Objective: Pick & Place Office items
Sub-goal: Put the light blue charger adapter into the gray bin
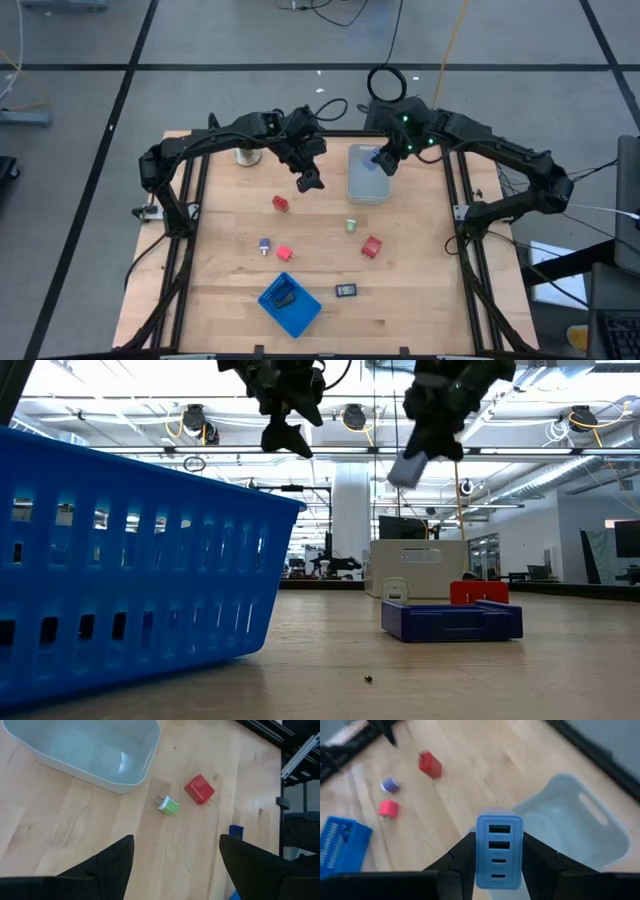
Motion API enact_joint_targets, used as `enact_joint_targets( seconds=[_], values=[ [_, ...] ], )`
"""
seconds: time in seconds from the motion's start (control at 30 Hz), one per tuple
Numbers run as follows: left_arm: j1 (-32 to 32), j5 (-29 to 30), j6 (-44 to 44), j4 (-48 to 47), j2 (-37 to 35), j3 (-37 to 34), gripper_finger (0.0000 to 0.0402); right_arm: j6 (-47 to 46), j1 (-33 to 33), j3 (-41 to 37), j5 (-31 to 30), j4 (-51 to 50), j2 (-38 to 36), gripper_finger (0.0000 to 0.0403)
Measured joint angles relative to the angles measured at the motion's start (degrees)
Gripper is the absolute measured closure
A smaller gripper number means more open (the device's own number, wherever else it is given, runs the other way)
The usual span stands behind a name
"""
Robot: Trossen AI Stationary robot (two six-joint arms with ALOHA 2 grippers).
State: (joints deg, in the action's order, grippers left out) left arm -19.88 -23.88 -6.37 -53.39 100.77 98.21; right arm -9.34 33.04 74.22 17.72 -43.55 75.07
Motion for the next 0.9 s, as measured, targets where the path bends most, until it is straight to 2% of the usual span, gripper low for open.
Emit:
enact_joint_targets(
  seconds=[0.13,0.43,0.9],
  values=[
    [0.02,1.43,-0.07,0.07,0.0,0.0,0.0105,-0.27,0.0,-4.31,-0.26,2.72,0.02,0.0289],
    [0.02,2.13,-0.78,0.39,0.0,-0.01,0.0105,-0.39,0.02,-12.12,-5.73,9.03,0.02,0.0289],
    [0.02,2.99,-4.3,4.24,0.0,-0.02,0.0105,2.9,2.69,-16.0,-14.79,13.93,0.02,0.0289]
  ],
)
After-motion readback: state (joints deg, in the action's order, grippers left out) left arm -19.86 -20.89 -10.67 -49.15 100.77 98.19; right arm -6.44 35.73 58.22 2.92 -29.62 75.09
